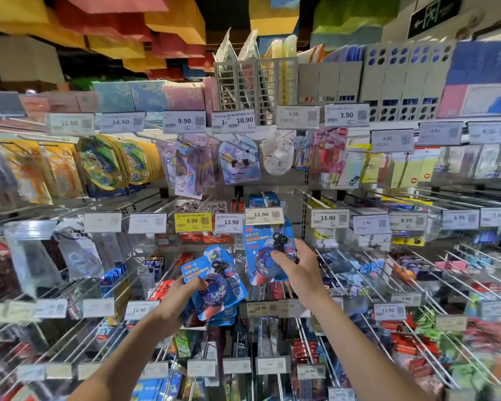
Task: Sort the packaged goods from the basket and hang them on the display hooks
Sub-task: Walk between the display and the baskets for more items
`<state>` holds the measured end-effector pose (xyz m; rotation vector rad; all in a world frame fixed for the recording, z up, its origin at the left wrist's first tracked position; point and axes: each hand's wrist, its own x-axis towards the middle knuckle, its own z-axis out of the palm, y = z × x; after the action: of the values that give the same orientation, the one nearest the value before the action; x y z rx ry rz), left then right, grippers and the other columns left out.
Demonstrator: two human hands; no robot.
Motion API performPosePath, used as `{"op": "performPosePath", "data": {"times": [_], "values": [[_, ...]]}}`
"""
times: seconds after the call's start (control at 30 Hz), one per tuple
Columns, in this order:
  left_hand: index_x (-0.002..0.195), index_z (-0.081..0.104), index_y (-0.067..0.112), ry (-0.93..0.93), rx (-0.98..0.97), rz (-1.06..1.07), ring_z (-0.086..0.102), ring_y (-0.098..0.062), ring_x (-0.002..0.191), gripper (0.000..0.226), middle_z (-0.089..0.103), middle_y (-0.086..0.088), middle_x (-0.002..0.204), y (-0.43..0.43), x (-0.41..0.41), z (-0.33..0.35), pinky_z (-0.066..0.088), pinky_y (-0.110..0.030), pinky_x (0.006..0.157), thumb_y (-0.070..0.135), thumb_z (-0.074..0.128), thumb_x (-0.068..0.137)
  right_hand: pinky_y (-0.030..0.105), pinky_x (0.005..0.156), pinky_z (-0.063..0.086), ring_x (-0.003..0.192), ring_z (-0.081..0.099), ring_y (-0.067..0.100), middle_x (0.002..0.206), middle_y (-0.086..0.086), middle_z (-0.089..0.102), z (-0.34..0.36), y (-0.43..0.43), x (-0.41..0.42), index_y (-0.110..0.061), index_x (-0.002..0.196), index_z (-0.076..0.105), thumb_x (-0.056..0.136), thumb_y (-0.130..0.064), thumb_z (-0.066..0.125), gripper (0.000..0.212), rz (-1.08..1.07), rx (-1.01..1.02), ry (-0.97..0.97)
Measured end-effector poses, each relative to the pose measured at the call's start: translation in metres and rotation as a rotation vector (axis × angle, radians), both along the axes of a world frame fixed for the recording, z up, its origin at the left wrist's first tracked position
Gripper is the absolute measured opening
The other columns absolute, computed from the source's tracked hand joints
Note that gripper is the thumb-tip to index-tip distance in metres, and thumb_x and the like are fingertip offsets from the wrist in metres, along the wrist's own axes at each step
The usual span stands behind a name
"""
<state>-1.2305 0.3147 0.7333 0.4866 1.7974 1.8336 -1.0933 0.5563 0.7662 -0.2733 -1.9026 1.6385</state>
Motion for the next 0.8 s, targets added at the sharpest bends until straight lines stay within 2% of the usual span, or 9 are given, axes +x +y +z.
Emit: {"op": "performPosePath", "data": {"times": [0.07, 0.13, 0.17, 0.27, 0.4, 0.5, 0.57, 0.7, 0.8], "values": [[0.109, 0.056, -0.001, 0.013, -0.007, -0.022, 0.062, -0.031, 0.067, 0.057, 0.068, -0.024, 0.091, -0.001, 0.002, 0.002, 0.046, -0.03, 0.055, 0.022, 0.073, 0.06, 0.007, 0.072, 0.05, 0.086, 0.067, -0.013, 0.085, -0.017, 0.07, 0.006, 0.003, 0.007, -0.03, 0.097, 0.06, 0.095, -0.003, 0.068, 0.028, 0.036, 0.024, 0.022], [0.11, 0.055, -0.001, 0.014, 0.006, -0.044, 0.063, -0.03, 0.066, 0.051, 0.067, -0.024, 0.089, -0.004, 0.001, 0.003, 0.045, -0.031, 0.055, 0.018, 0.07, 0.065, 0.004, 0.07, 0.047, 0.082, 0.064, -0.019, 0.083, -0.016, 0.068, 0.016, 0.009, 0.01, -0.029, 0.097, 0.059, 0.091, -0.006, 0.073, 0.028, 0.061, 0.049, 0.063], [0.11, 0.054, -0.001, 0.024, 0.009, -0.034, 0.059, -0.032, 0.065, 0.053, 0.064, -0.026, 0.089, -0.006, -0.001, 0.002, 0.041, -0.032, 0.055, 0.018, 0.072, 0.065, 0.009, 0.076, 0.05, 0.089, 0.067, -0.011, 0.09, -0.011, 0.073, 0.021, 0.012, 0.008, -0.023, 0.104, 0.063, 0.086, -0.017, 0.076, 0.023, 0.073, 0.085, 0.088], [0.107, 0.055, 0.002, 0.055, 0.039, -0.056, 0.04, -0.036, 0.071, 0.064, 0.057, -0.027, 0.094, -0.01, -0.012, -0.006, 0.025, -0.038, 0.057, 0.026, 0.086, 0.056, 0.039, 0.102, 0.052, 0.118, 0.065, 0.012, 0.125, -0.007, 0.07, 0.042, 0.013, 0.003, -0.016, 0.134, 0.057, 0.079, -0.046, 0.077, 0.066, 0.066, 0.117, 0.114], [0.11, 0.058, 0.002, 0.075, 0.064, -0.193, 0.054, -0.035, 0.077, 0.07, 0.062, -0.025, 0.093, -0.018, 0.004, 0.013, 0.044, -0.04, 0.065, 0.022, 0.083, 0.048, 0.025, 0.071, 0.057, 0.099, 0.073, 0.012, 0.111, -0.006, 0.075, 0.044, 0.025, 0.001, -0.027, 0.118, 0.062, 0.094, -0.022, 0.072, 0.026, 0.048, 0.048, 0.114], [0.099, 0.075, 0.002, 0.082, 0.162, -0.358, 0.07, -0.029, 0.07, 0.051, 0.072, -0.022, 0.085, -0.024, 0.013, 0.032, 0.059, -0.033, 0.062, 0.023, 0.074, 0.052, 0.021, 0.051, 0.05, 0.097, 0.074, 0.021, 0.118, 0.006, 0.073, 0.037, 0.033, 0.003, -0.02, 0.129, 0.059, 0.086, -0.029, 0.077, 0.048, 0.048, -0.154, 0.166], [0.072, 0.077, 0.005, 0.106, 0.278, -0.391, 0.065, -0.021, 0.055, 0.04, 0.068, -0.011, 0.066, -0.024, 0.019, 0.05, 0.054, -0.027, 0.055, 0.036, 0.086, 0.047, 0.023, 0.052, 0.05, 0.096, 0.074, 0.02, 0.118, 0.004, 0.072, 0.035, 0.033, 0.009, -0.021, 0.136, 0.055, 0.084, -0.028, 0.078, 0.057, 0.032, -0.242, 0.156], [0.056, 0.072, 0.006, -0.005, 0.446, -0.385, 0.059, -0.016, 0.043, 0.058, 0.061, -0.006, 0.053, -0.014, 0.017, 0.084, 0.049, -0.02, 0.044, 0.045, 0.091, 0.017, 0.019, 0.072, 0.056, 0.095, 0.071, 0.004, 0.105, -0.004, 0.074, 0.014, 0.029, 0.029, -0.019, 0.118, 0.063, 0.097, -0.007, 0.065, 0.024, -0.01, -0.044, 0.059], [0.108, 0.07, -0.011, -0.073, 0.676, -0.541, 0.073, -0.035, 0.094, 0.046, 0.072, -0.03, 0.101, 0.007, 0.024, 0.111, 0.06, -0.041, 0.085, 0.025, 0.069, 0.079, 0.016, 0.068, 0.055, 0.091, 0.072, 0.008, 0.099, -0.002, 0.072, -0.005, 0.025, 0.034, -0.011, 0.108, 0.061, 0.092, -0.007, 0.071, 0.019, -0.006, -0.056, -0.01]]}}
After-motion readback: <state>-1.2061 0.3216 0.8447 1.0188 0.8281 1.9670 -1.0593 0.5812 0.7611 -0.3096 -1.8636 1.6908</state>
